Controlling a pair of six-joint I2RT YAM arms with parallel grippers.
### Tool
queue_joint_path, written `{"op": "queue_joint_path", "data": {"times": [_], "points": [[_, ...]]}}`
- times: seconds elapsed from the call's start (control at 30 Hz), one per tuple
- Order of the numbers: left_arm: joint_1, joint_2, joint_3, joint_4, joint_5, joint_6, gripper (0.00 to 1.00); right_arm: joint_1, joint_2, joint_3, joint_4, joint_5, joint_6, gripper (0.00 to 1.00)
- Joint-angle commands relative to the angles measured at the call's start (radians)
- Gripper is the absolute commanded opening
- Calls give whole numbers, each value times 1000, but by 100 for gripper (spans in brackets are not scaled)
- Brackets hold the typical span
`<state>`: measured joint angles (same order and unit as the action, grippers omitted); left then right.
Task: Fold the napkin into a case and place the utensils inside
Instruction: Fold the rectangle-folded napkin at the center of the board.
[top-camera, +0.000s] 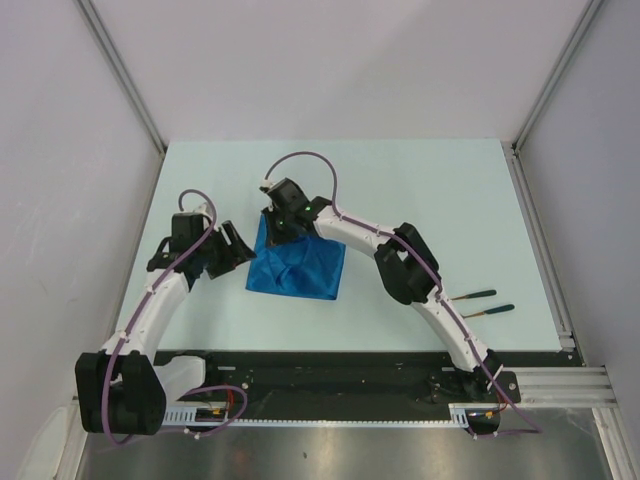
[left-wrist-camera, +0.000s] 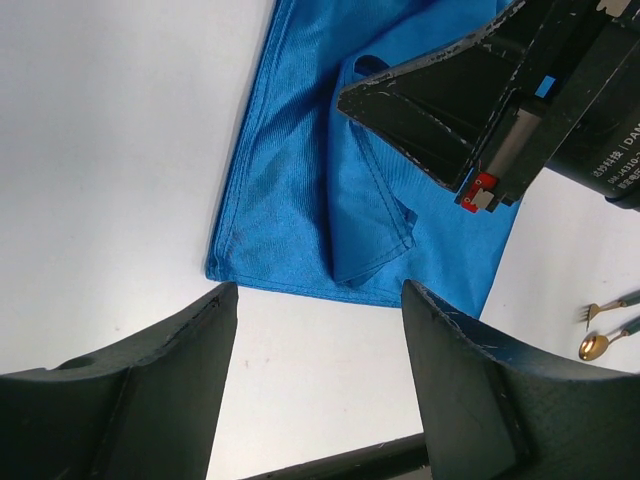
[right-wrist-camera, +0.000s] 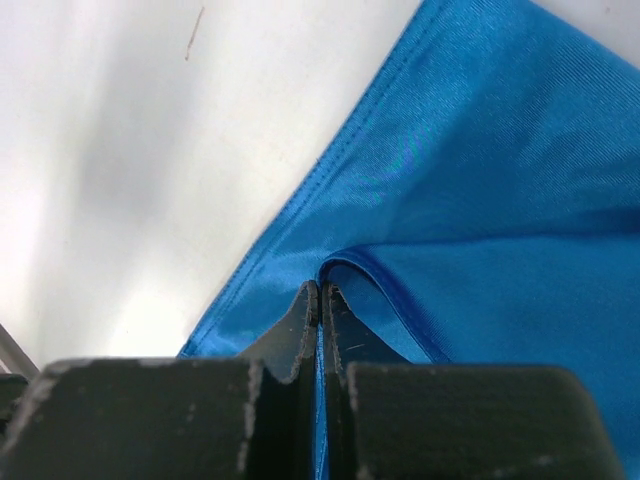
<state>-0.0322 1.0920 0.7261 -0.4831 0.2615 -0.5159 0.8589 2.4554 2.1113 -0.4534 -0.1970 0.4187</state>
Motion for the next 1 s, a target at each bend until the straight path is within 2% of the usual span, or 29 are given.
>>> {"op": "queue_joint_path", "data": {"times": [0.0,0.67,0.73,0.77,0.8,0.87,0.9,0.93,0.97], "points": [[12,-24,1,-3,-2,4,71,9,20,75,2,-25,11,0],[21,-38,-11,-3,5,11,71,6,83,134,22,-76,38,1],[21,-40,-16,-5,5,13,71,-4,93,162,24,-110,52,6],[20,-43,-17,-5,7,13,71,-8,94,191,25,-120,61,13],[21,-44,-20,-3,8,11,72,-12,99,203,28,-145,71,27],[21,-46,-25,-2,12,5,72,-30,88,229,30,-189,110,35],[21,-44,-24,-6,18,5,72,-38,76,227,21,-231,114,43],[23,-46,-16,-17,19,7,72,-46,54,214,10,-242,112,47],[23,-56,-16,-18,22,7,73,-64,-20,182,13,-242,103,50]]}}
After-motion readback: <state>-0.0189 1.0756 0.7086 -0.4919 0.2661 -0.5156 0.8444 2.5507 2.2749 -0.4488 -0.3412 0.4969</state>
